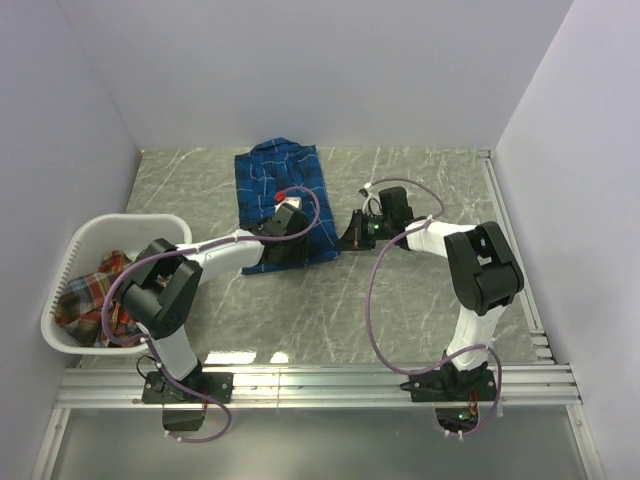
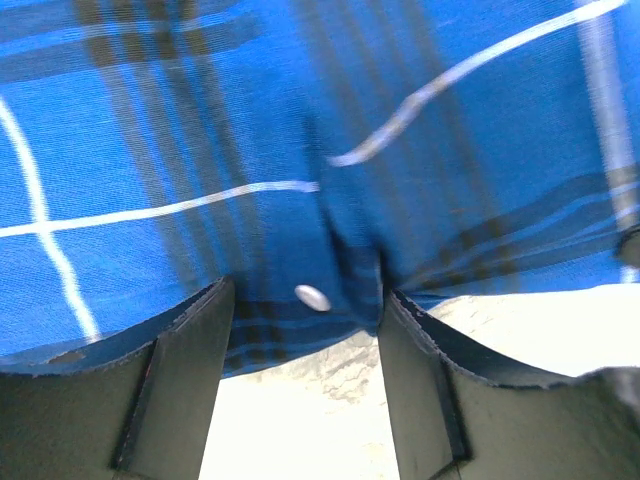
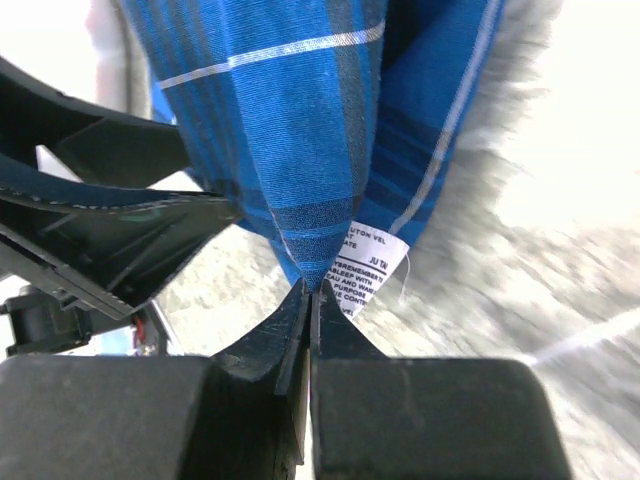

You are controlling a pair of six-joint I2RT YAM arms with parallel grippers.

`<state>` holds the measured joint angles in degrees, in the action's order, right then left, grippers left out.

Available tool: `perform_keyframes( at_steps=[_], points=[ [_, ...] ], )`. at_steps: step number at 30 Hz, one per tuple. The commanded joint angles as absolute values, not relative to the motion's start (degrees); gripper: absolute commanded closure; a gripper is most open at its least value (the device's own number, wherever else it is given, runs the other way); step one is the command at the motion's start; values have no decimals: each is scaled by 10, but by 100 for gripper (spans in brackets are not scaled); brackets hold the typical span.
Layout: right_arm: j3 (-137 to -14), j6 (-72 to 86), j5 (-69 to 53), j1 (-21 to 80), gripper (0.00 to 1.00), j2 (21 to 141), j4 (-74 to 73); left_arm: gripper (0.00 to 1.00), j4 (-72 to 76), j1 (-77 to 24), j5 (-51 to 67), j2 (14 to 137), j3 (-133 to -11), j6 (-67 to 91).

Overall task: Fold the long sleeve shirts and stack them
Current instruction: Fold the shirt

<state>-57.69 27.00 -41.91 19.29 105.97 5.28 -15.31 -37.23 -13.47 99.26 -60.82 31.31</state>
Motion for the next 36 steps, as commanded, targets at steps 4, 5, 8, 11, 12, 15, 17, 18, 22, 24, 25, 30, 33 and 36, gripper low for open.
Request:
perform_keyframes(
  at_steps=[4, 5, 8, 11, 12, 15, 17, 18, 22, 24, 25, 30, 33, 36],
  points=[
    [-612, 220, -375, 165, 100, 1000, -29, 36, -209, -366, -191, 982, -612, 305],
    [-609, 220, -374, 165, 100, 999, -32, 36, -207, -365, -189, 983, -609, 307],
    [-598, 228, -371, 164, 97, 1020, -31, 36, -207, -359, -182, 994, -606, 316],
    [-577, 247, -374, 162, 89, 1032, -5, 35, -199, -359, -164, 988, -607, 321],
    [-575, 250, -373, 159, 89, 1033, -1, 33, -196, -358, -162, 982, -606, 319],
    [-586, 246, -353, 153, 92, 1027, -15, 32, -197, -357, -181, 959, -606, 310],
    [-598, 249, -347, 147, 95, 1015, -19, 32, -215, -353, -197, 960, -609, 311],
    [-604, 250, -351, 148, 96, 1010, -23, 33, -219, -352, -199, 961, -611, 313],
    [-634, 253, -349, 148, 96, 994, -43, 34, -214, -342, -188, 950, -617, 320],
    [-635, 254, -345, 149, 95, 985, -47, 34, -215, -341, -182, 940, -625, 317],
    [-632, 252, -340, 148, 94, 984, -50, 33, -218, -341, -178, 938, -628, 317],
    [-599, 252, -340, 148, 68, 983, -43, 26, -239, -339, -158, 885, -627, 329],
    [-612, 256, -334, 148, 59, 973, -50, 21, -244, -317, -143, 848, -621, 343],
    [-648, 262, -324, 149, 58, 965, -53, 12, -243, -267, -117, 836, -620, 365]
  ],
)
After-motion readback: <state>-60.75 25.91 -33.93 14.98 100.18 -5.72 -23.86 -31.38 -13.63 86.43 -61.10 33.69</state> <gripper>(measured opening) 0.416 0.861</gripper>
